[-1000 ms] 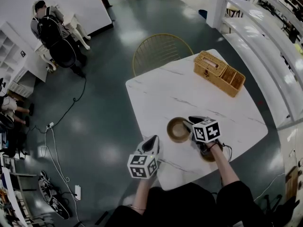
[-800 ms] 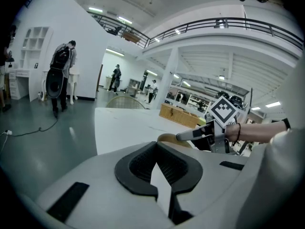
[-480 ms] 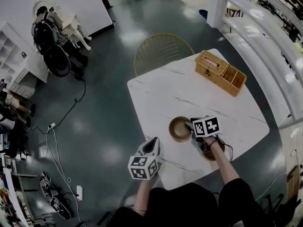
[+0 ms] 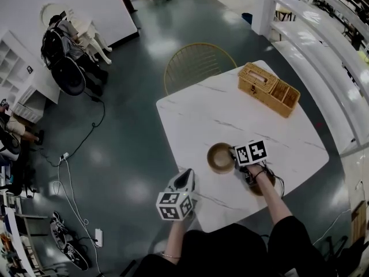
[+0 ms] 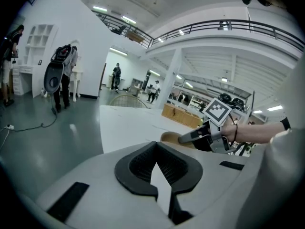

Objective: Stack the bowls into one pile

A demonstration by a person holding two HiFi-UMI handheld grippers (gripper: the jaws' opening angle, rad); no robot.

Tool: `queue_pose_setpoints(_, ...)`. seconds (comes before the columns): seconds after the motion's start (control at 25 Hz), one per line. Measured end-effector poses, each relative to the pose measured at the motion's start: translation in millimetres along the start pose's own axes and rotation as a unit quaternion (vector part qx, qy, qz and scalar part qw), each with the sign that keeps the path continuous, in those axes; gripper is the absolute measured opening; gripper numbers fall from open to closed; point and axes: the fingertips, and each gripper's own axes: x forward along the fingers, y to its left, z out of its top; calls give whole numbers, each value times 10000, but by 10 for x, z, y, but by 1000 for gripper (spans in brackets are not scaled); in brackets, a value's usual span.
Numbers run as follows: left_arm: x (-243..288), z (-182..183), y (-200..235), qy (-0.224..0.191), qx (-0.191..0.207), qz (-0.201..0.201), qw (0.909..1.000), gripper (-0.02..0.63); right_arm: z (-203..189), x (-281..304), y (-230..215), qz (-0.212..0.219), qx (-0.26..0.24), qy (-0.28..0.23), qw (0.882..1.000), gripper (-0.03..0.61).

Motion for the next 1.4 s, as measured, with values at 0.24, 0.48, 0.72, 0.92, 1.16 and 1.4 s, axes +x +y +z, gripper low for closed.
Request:
queue_pose_setpoints(0.24,13,27,-12,-53,10,-54,10000,15,10,-80,-3,18,69,-142,9999,34)
queue_pose_setpoints(0.48,12,98,-81,-107,128,-196,9997,15,87,-301,23,139,241,-454,9986,34)
queue_pose_setpoints(0.72,22,186,-228,-164,256,-409,9987,15,121,-600,37,191,293,-770,9964,34)
queue_pose_setpoints(0.92,7,220,-369,-129,431,-611,9971,15,69,-846,51,216,302,-966,9946,34)
queue_pose_setpoints(1.16,15,204,-552,-47,610,-855,9945,14,-20,-1151,-18,216,544,-1299,9898,34)
queue_pose_setpoints(1.4,66,168,-791,51,794,-1184,9898,14,-169,-1388,-116,154,672,-1501,9863,34)
